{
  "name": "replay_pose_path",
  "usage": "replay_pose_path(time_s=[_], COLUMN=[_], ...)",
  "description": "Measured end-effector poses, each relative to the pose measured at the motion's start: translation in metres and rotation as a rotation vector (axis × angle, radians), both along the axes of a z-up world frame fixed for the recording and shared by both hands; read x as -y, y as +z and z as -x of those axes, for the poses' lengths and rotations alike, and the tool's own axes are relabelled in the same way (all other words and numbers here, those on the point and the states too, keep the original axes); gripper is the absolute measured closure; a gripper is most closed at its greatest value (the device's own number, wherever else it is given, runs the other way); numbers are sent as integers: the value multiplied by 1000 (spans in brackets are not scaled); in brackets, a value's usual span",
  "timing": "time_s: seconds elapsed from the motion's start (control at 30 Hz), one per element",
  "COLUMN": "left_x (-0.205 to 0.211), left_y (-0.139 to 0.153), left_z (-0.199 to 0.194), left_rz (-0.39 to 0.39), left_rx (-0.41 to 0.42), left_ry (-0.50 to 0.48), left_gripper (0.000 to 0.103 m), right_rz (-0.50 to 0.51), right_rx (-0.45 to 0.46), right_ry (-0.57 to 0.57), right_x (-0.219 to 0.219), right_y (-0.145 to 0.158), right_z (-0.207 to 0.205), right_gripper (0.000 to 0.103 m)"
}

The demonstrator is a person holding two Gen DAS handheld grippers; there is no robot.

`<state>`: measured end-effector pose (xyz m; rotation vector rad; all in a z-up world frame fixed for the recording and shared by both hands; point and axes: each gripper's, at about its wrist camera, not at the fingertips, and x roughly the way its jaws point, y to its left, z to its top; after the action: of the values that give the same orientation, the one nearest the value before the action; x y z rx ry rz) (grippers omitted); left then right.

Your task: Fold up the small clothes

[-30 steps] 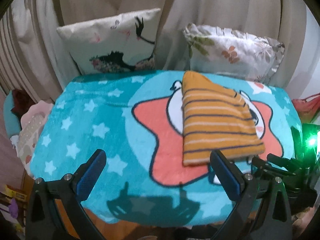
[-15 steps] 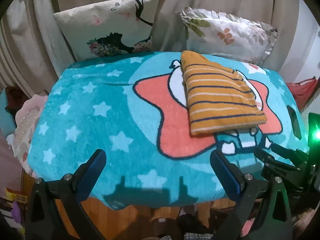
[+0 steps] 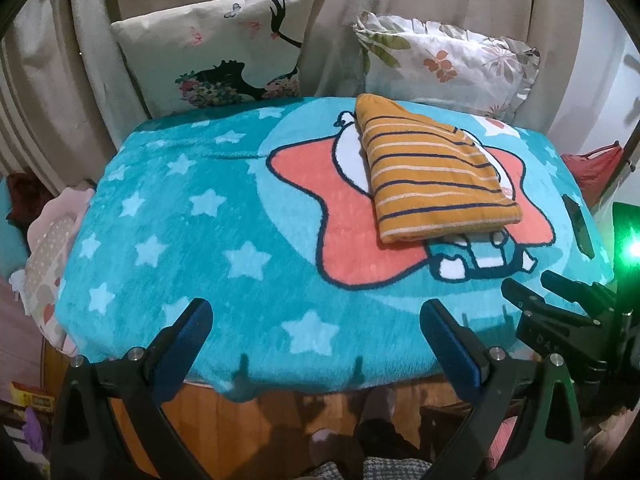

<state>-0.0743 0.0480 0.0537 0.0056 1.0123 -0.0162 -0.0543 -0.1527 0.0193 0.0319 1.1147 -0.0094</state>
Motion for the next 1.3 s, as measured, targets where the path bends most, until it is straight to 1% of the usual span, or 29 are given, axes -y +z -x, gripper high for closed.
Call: replay_pose_path(time_s=[0.47,0.67,1.07,1.17,1.3], left_x=[-13,-18,-21,-17,-14], left_y=[3,2,-10,-12,-15], left_z=[31,36,24,16,2], left_rz=[-5,-4,26,23,21], left_rx=[4,-2,-46,-53,-62], left_ry=[6,8,14,19,42], left_gripper=[0,0,0,0,0], right_rz=[11,19,68,66,52], right_rx=[8,9,-9,-19,-19], right_ry=[-4,-7,-12,-12,-7], right_x=[-16,-22,-24,-20,-11], right_y=[6,7,5,2,0], right_z=[24,28,29,22,1], right_gripper=[37,35,34,34,34])
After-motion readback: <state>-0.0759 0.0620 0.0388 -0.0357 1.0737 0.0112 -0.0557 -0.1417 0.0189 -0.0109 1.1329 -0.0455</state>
